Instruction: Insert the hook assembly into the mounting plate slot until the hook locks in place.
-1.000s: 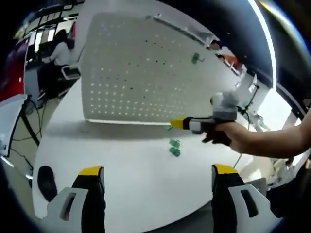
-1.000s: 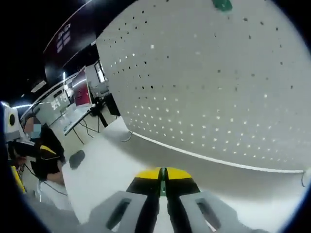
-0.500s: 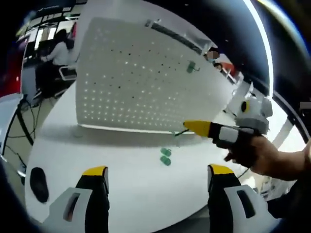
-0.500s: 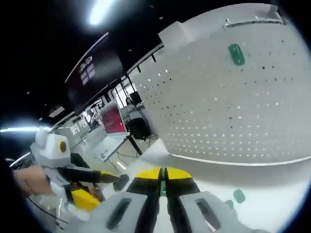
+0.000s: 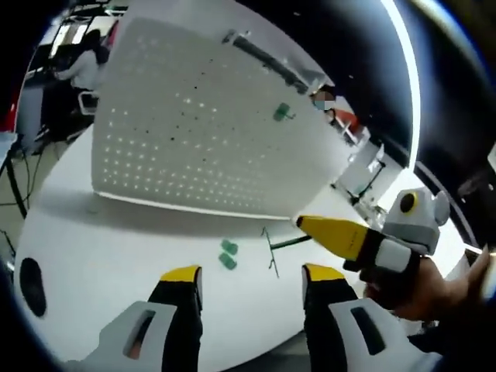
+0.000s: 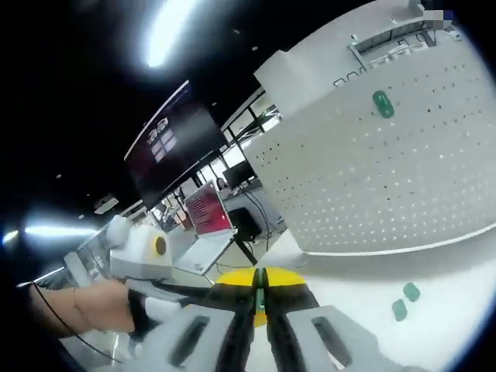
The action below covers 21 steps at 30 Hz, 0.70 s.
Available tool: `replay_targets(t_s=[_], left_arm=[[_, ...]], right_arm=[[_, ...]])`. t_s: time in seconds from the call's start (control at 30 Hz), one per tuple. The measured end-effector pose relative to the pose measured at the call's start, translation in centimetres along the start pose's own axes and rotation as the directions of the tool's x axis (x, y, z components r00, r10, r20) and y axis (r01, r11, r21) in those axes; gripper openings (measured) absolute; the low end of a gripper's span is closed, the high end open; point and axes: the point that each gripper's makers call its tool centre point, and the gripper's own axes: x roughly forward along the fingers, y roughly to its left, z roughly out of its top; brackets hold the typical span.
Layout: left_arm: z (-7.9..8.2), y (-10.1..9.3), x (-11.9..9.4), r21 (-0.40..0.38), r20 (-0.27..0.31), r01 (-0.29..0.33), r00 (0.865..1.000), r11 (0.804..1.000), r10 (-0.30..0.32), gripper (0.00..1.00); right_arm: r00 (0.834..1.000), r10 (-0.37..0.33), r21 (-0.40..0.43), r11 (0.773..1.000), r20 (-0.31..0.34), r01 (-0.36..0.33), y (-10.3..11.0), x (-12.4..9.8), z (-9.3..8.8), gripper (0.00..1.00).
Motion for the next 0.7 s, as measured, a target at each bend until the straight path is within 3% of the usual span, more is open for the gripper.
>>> replay_targets(t_s=[0.47,0.7], left_arm=[[0.8,-3.2,-0.5,-0.006,-0.005,0.102,0.995,0.995,-0.102,0.10],[-0.3,-4.3,-1.0,0.004,-0.021,0.144,0.989,0.990,-0.144,0.05]], right_arm=[[0.998,0.012,-0.017,1.000,0.061,-0.011,2.1,-1.8,1.2,0.00],[0.996,-0.005,-0.025,1.000,0.093,0.007,2.8,-2.5,1.3,0.00]])
